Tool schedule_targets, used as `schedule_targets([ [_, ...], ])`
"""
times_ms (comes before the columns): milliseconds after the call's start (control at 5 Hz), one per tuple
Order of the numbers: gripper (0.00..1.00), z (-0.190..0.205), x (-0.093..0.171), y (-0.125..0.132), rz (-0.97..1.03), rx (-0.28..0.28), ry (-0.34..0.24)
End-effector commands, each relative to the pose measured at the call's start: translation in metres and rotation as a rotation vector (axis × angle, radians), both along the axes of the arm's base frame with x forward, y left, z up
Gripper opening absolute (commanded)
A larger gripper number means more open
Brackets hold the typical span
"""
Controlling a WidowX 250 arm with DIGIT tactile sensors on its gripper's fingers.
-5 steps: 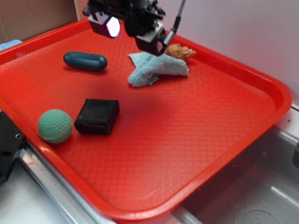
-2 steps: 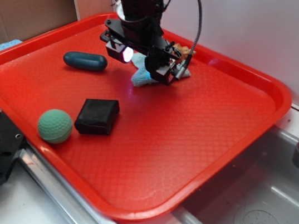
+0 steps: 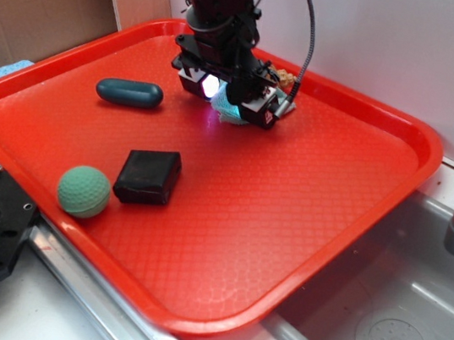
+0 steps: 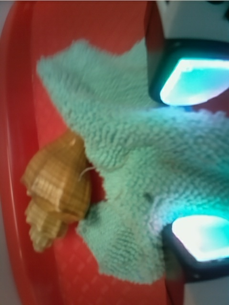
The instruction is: Grab the blue cloth.
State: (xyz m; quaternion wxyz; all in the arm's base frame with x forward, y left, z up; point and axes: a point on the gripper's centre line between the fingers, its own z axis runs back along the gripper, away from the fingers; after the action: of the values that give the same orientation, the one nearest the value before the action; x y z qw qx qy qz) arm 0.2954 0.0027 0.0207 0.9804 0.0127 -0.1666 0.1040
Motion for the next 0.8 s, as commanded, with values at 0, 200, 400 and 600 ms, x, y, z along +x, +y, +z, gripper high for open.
schedule_targets([
  [0, 0.0, 0.005, 0.008, 0.016, 0.032, -0.048, -0.032],
  [200, 0.0, 0.005, 0.008, 0.016, 0.025, -0.053, -0.026],
  [400, 0.0, 0.01, 0.005, 0.014, 0.02, -0.065, -0.015],
  [600, 0.0, 0.043, -0.015, 0.005, 0.071, -0.041, 0.029],
])
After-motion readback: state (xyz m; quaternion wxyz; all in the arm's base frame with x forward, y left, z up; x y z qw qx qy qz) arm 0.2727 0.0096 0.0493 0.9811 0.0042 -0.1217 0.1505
